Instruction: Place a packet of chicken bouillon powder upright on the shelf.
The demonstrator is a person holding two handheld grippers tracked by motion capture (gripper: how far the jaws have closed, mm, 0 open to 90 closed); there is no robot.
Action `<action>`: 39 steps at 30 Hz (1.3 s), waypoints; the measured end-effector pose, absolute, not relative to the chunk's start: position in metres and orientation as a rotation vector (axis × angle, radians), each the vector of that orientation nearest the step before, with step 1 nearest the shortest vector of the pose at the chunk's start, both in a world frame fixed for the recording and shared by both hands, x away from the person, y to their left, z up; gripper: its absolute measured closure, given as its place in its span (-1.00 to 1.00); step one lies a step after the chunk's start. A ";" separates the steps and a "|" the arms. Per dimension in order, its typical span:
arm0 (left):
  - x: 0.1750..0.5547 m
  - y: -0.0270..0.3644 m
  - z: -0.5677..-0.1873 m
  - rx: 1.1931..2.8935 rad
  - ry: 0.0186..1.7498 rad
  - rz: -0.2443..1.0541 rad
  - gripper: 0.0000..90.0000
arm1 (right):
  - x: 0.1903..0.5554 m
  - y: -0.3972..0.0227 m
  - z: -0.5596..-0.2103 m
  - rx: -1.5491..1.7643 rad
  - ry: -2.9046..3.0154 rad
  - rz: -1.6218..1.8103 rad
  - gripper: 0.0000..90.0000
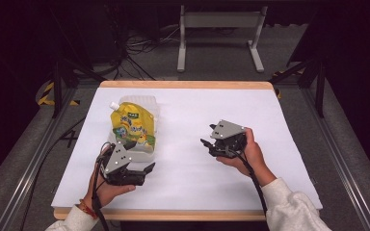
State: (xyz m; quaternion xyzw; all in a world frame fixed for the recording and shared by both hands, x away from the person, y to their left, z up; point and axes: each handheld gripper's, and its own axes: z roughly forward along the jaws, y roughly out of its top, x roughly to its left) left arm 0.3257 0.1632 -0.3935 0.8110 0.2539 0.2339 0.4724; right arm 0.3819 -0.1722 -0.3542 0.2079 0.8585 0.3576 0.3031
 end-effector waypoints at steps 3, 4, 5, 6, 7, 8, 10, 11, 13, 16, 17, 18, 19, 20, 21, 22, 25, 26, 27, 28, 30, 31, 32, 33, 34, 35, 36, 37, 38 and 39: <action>0.324 0.160 -0.397 2.004 0.610 0.568 -0.79 | 0.379 -0.181 -0.356 0.559 2.286 0.930 -0.16; 0.323 0.159 -0.398 2.008 0.608 0.570 -0.79 | 0.378 -0.183 -0.357 0.555 2.285 0.921 -0.19; 0.322 0.159 -0.399 2.011 0.604 0.566 -0.79 | 0.377 -0.185 -0.357 0.559 2.286 0.916 -0.21; 0.321 0.158 -0.399 2.015 0.603 0.567 -0.79 | 0.375 -0.189 -0.357 0.554 2.295 0.917 -0.22; 0.321 0.157 -0.400 2.019 0.602 0.565 -0.78 | 0.374 -0.191 -0.357 0.555 2.296 0.914 -0.23; 0.320 0.157 -0.401 2.023 0.597 0.562 -0.79 | 0.373 -0.194 -0.357 0.560 2.293 0.908 -0.25; 0.319 0.155 -0.403 2.033 0.595 0.560 -0.79 | 0.371 -0.199 -0.358 0.563 2.292 0.902 -0.28; 0.319 0.154 -0.405 2.039 0.592 0.555 -0.79 | 0.370 -0.201 -0.358 0.566 2.294 0.902 -0.29; 0.318 0.153 -0.407 2.054 0.586 0.552 -0.79 | 0.367 -0.205 -0.360 0.573 2.293 0.889 -0.31; 0.318 0.150 -0.409 2.069 0.578 0.554 -0.79 | 0.364 -0.212 -0.365 0.577 2.299 0.885 -0.34; 0.318 0.149 -0.409 2.074 0.579 0.558 -0.79 | 0.362 -0.214 -0.367 0.580 2.307 0.886 -0.34; 0.317 0.148 -0.409 2.070 0.578 0.554 -0.79 | 0.361 -0.217 -0.369 0.578 2.316 0.884 -0.35; 0.317 0.147 -0.409 2.067 0.575 0.550 -0.79 | 0.360 -0.219 -0.370 0.588 2.314 0.880 -0.36; 0.316 0.146 -0.409 2.070 0.571 0.551 -0.79 | 0.358 -0.221 -0.372 0.595 2.311 0.876 -0.36; 0.316 0.146 -0.409 2.070 0.571 0.551 -0.79 | 0.358 -0.221 -0.372 0.595 2.311 0.876 -0.36; 0.315 0.145 -0.410 2.076 0.560 0.546 -0.79 | 0.356 -0.224 -0.374 0.594 2.314 0.873 -0.37; 0.313 0.142 -0.412 2.090 0.541 0.534 -0.79 | 0.352 -0.231 -0.380 0.605 2.325 0.863 -0.40; 0.313 0.142 -0.413 2.093 0.533 0.530 -0.79 | 0.351 -0.233 -0.382 0.610 2.330 0.861 -0.40; 0.312 0.141 -0.414 2.093 0.535 0.523 -0.79 | 0.349 -0.236 -0.383 0.613 2.331 0.850 -0.41; 0.312 0.140 -0.415 2.095 0.539 0.521 -0.78 | 0.347 -0.239 -0.385 0.620 2.328 0.845 -0.41; 0.312 0.140 -0.416 2.103 0.535 0.519 -0.77 | 0.345 -0.243 -0.387 0.628 2.331 0.849 -0.42; 0.312 0.138 -0.418 2.111 0.533 0.511 -0.77 | 0.342 -0.249 -0.391 0.640 2.329 0.842 -0.44; 0.311 0.137 -0.419 2.118 0.532 0.507 -0.77 | 0.340 -0.252 -0.393 0.649 2.333 0.843 -0.44; 0.311 0.136 -0.421 2.126 0.526 0.506 -0.77 | 0.339 -0.254 -0.394 0.652 2.336 0.844 -0.44; 0.311 0.136 -0.422 2.132 0.523 0.507 -0.78 | 0.338 -0.257 -0.396 0.660 2.338 0.840 -0.45; 0.311 0.135 -0.423 2.135 0.526 0.500 -0.78 | 0.337 -0.259 -0.398 0.662 2.336 0.833 -0.45; 0.311 0.134 -0.424 2.145 0.521 0.497 -0.78 | 0.335 -0.262 -0.399 0.667 2.340 0.834 -0.46; 0.311 0.133 -0.425 2.149 0.516 0.494 -0.78 | 0.333 -0.265 -0.400 0.673 2.342 0.840 -0.47; 0.311 0.133 -0.425 2.151 0.517 0.492 -0.78 | 0.331 -0.268 -0.402 0.676 2.341 0.840 -0.48; 0.311 0.133 -0.426 2.153 0.513 0.491 -0.78 | 0.330 -0.270 -0.402 0.684 2.339 0.839 -0.48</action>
